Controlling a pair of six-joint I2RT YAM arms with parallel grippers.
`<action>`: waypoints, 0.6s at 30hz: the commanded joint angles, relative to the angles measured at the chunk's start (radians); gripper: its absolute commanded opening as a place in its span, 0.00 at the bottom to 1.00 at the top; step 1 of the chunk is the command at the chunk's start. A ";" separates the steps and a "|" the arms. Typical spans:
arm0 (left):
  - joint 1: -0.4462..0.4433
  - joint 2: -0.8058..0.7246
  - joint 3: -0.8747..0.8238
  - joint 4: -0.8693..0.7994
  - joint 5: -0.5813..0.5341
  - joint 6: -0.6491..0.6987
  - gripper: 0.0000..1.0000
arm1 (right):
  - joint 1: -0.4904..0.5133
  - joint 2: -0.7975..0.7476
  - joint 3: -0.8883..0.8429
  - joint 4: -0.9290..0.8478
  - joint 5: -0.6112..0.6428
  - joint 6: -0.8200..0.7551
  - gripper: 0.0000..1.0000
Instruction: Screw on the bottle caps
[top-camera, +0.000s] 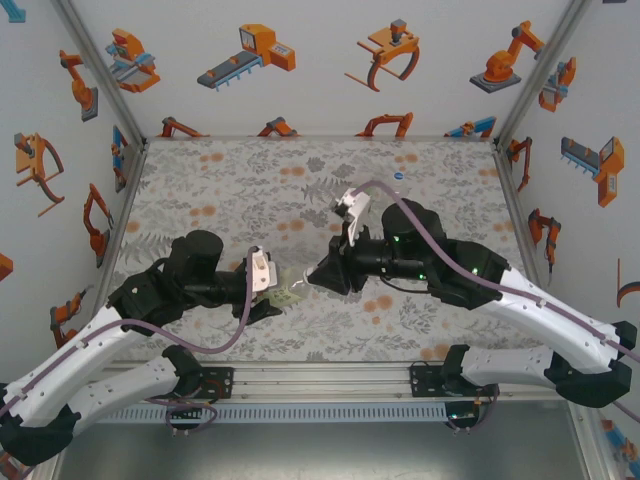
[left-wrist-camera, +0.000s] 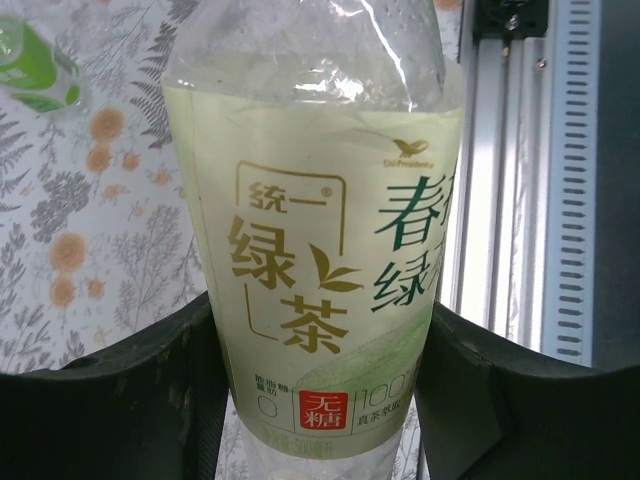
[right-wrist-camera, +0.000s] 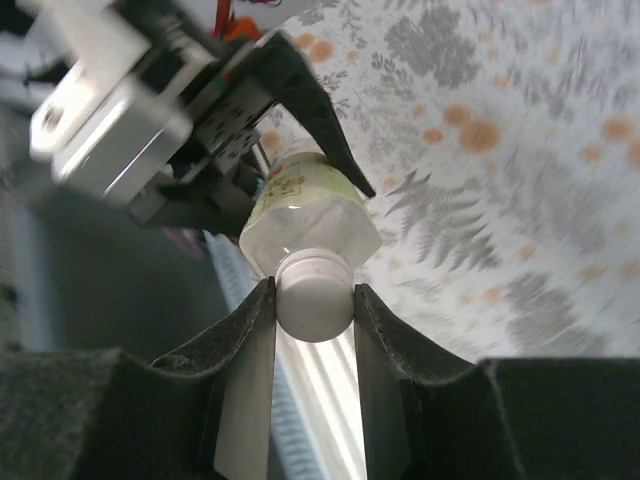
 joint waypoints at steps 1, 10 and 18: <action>0.002 -0.008 0.008 0.090 -0.025 0.014 0.00 | 0.001 -0.019 -0.092 -0.031 0.166 0.630 0.05; 0.002 0.047 0.013 0.109 0.011 0.026 0.00 | 0.000 -0.055 -0.220 0.047 0.164 1.091 0.13; 0.002 0.031 0.009 0.065 0.035 0.029 0.00 | -0.001 -0.114 -0.155 0.055 0.282 0.782 0.55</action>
